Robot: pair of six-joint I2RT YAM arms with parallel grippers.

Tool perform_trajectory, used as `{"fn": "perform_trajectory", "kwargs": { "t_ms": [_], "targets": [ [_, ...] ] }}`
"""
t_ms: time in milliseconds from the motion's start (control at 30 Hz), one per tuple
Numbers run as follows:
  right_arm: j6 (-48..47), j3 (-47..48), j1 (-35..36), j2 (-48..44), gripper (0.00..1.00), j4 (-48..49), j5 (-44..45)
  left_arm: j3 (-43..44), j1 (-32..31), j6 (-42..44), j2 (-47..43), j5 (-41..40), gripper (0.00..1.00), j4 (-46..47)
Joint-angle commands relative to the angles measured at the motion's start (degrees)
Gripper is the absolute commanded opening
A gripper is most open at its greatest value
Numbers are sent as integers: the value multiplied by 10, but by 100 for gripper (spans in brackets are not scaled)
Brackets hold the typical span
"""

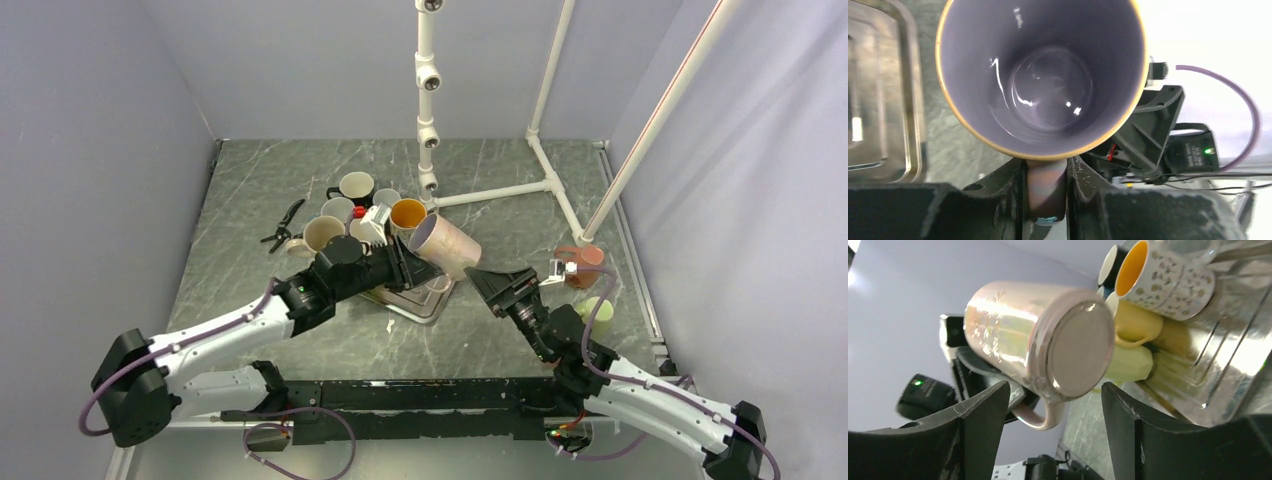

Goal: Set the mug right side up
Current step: Turn over the cup at the center of the board, then place the cup on the tray.

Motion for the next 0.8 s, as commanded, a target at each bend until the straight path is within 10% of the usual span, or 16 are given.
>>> {"fn": "perform_trajectory", "kwargs": {
  "t_ms": [0, 267, 767],
  "targets": [
    [-50, 14, 0, -38, 71, -68, 56, 93, 0, 146, -49, -49, 3, -169],
    [-57, 82, 0, -54, 71, -252, 151, 164, 0, 247, -35, -132, 3, -402],
    [-44, 188, -8, 12, 67, -440, 231, 136, 0, 299, 47, -200, 3, -341]
  ]
}}
